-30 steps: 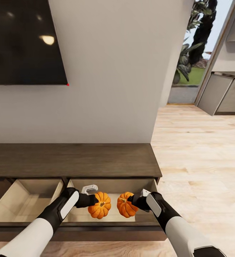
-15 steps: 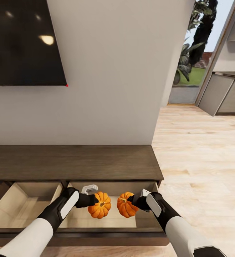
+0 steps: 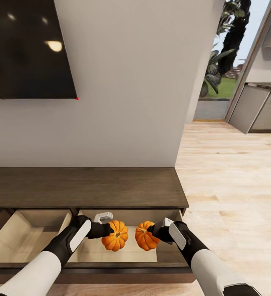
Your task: Place each of the two pumpkins and all three candles from the living room inside a cabinet in the living room (use any cabinet), then make sure every cabinet is closed, and position the cauldron so it is next to a table in the living room.
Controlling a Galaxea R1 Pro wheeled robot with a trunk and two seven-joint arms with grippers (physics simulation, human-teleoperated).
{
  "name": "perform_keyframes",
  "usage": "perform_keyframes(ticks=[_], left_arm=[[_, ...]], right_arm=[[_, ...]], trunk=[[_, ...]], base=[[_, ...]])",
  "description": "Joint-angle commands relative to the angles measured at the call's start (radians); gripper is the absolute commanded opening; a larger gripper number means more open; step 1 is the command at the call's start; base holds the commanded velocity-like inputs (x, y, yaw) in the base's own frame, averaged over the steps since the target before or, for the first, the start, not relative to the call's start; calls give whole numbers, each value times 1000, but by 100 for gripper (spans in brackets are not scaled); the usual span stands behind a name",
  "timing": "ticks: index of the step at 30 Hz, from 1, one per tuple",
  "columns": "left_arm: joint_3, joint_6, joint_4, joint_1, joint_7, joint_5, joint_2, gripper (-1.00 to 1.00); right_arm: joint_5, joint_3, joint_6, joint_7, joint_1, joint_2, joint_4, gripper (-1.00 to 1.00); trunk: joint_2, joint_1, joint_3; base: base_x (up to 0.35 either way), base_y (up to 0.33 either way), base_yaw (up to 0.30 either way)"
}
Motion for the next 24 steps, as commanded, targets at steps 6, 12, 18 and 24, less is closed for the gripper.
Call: perform_keyframes(ticks=[6, 12, 18, 24], left_arm=[[-4, 2, 0, -1, 6, 5, 1, -100], [-4, 0, 0, -1, 4, 5, 1, -100], [-4, -17, 5, -1, 2, 5, 2, -100], [-4, -19, 6, -1, 3, 5, 2, -100]], right_arm=[[-13, 8, -5, -9, 0, -1, -4, -100], [-13, 7, -38, -9, 0, -2, -3, -100], [-13, 8, -41, -9, 0, -1, -3, -100], [-13, 8, -40, -11, 0, -1, -3, -100]], trunk=[[-42, 23, -20], [-84, 46, -38], [-126, 69, -57], [-168, 92, -76]], base=[[0, 0, 0], [0, 0, 0], [0, 0, 0], [0, 0, 0]])
